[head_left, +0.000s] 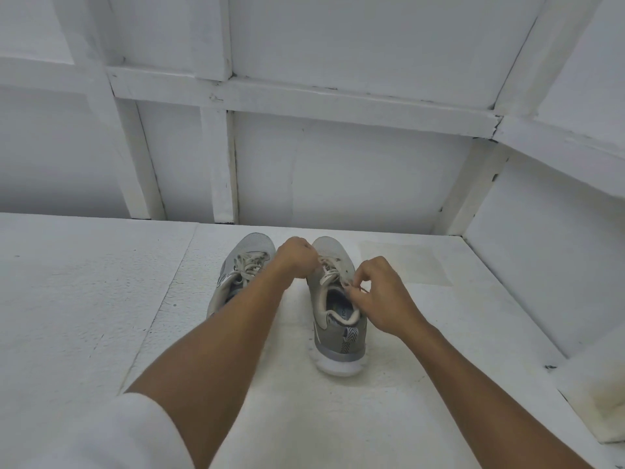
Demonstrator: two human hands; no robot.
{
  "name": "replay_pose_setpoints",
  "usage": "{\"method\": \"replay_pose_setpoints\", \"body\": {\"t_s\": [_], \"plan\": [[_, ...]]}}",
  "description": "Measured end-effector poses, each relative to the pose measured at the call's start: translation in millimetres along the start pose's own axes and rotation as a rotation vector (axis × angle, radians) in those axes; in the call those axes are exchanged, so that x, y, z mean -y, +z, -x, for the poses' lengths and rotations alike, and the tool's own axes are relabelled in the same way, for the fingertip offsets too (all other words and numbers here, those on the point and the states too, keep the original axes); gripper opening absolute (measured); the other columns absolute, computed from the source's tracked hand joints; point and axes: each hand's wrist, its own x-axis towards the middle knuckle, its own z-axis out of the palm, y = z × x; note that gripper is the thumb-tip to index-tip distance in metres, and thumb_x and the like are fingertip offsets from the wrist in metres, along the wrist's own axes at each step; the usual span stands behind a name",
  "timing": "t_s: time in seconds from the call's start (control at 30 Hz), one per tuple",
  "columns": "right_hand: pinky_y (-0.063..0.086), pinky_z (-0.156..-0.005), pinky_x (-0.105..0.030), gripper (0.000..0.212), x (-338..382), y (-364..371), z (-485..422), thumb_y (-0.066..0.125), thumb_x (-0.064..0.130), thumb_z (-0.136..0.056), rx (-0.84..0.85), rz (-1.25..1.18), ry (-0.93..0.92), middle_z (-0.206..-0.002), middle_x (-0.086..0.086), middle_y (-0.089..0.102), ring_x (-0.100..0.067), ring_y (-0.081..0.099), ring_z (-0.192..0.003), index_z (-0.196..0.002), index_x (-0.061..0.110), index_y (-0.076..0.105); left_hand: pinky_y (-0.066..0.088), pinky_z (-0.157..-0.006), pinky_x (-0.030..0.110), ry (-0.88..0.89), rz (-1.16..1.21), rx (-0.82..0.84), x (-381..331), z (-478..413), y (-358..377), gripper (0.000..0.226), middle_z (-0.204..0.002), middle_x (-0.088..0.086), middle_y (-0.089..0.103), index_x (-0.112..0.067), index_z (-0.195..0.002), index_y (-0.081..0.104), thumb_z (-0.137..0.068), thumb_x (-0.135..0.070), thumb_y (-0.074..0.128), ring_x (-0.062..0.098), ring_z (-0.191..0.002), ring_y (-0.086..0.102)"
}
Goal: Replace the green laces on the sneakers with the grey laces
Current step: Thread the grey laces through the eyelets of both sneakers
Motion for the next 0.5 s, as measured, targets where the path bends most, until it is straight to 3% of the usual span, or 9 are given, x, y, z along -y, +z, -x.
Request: {"method": "replay_pose_setpoints", "body": {"t_s": [0.1,0.2,0.3,0.4,0.5], "plan": [[0.041,-0.071,-0.019,0.020,10,-12,1,0.067,0.034,-0.088,-0.003,-0.106,0.056,-0.110,0.005,0.052,-0.010,0.054,-0.100,-0.097,0.023,0.053,0.050,-0.068,0.028,0.056,-0.020,0.119,-18,14,-30,0.010,-0.094,0.009,0.064,-0.012,-0.083,0.058,-0.088,-0.011,0.067,0.020,-0.085,0.060],[0.041,-0.073,-0.015,0.018,29,-22,14,0.066,0.032,-0.089,-0.042,-0.136,-0.028,-0.108,0.010,0.055,-0.004,0.054,-0.100,-0.099,0.026,0.053,0.052,-0.076,0.031,0.223,-0.124,0.062,-29,47,-67,0.010,-0.097,0.004,0.068,-0.015,-0.092,0.061,-0.091,-0.025,0.065,0.018,-0.091,0.064],[0.049,-0.074,-0.022,0.019,49,-27,38,0.067,0.038,-0.085,0.157,-0.120,-0.098,-0.095,0.016,0.058,-0.001,0.056,-0.089,-0.094,0.029,0.053,0.046,-0.066,0.025,0.275,-0.448,-0.013,-16,94,-91,0.019,-0.085,-0.007,0.064,-0.023,-0.086,0.059,-0.090,-0.041,0.062,0.009,-0.080,0.059],[0.044,-0.067,-0.029,0.036,57,-18,51,0.066,0.052,-0.081,0.318,0.238,-0.142,-0.096,0.013,0.056,-0.013,0.053,-0.083,-0.101,0.026,0.048,0.043,-0.064,0.027,0.157,-0.733,0.039,10,131,-95,0.038,-0.087,-0.006,0.059,-0.023,-0.086,0.053,-0.083,-0.060,0.060,0.011,-0.078,0.055],[0.037,-0.067,-0.028,0.043,55,-4,49,0.060,0.053,-0.084,0.284,0.517,-0.205,-0.107,0.003,0.059,-0.017,0.045,-0.082,-0.111,0.021,0.048,0.035,-0.079,0.031,0.121,-1.010,0.106,33,139,-83,0.051,-0.099,-0.005,0.054,-0.022,-0.099,0.047,-0.081,-0.069,0.054,0.016,-0.083,0.045]]}}
